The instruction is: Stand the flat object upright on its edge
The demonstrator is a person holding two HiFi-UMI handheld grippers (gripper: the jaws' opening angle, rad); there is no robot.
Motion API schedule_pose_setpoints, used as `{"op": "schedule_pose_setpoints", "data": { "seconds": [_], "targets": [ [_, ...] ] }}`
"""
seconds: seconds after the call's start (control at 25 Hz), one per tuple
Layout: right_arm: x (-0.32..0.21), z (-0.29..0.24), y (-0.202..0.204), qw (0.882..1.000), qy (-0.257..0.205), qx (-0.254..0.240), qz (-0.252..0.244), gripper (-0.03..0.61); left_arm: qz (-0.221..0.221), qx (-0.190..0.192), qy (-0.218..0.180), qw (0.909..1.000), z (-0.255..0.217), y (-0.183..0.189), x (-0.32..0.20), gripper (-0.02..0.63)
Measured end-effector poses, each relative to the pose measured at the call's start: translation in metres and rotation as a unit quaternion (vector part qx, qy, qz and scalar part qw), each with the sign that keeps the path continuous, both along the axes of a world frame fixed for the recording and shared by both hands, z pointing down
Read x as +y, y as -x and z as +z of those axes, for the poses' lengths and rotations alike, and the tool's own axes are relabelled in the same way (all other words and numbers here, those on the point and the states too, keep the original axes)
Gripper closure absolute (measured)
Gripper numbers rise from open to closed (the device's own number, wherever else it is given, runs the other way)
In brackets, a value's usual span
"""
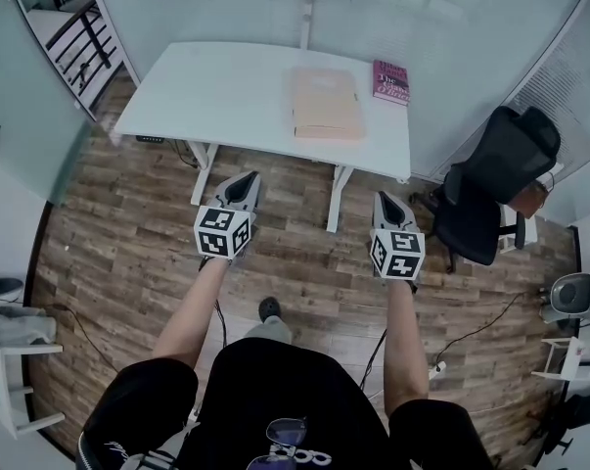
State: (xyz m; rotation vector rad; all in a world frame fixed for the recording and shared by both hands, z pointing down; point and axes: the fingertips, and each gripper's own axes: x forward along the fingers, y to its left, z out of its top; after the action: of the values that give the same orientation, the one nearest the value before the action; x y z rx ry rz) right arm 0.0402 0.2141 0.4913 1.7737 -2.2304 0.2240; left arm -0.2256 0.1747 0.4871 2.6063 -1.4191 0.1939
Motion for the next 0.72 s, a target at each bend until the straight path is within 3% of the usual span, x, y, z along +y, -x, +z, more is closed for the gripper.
{"op": "schedule_pose_setpoints", "data": {
  "seconds": [0.48,0.72],
  "targets": [
    [-0.047,0.012,0.043,1.0,0.009,0.012,-0.005,0.555,0.011,0.008,0.012,0.9998,0.018,0.034,-0.051,0.592],
    [-0.059,0.017,0.045,1.0,0.014,0.009,0.005,0.555,0.018,0.005,0.019,0.9996,0.026,0.039,-0.063,0.592]
  ]
}}
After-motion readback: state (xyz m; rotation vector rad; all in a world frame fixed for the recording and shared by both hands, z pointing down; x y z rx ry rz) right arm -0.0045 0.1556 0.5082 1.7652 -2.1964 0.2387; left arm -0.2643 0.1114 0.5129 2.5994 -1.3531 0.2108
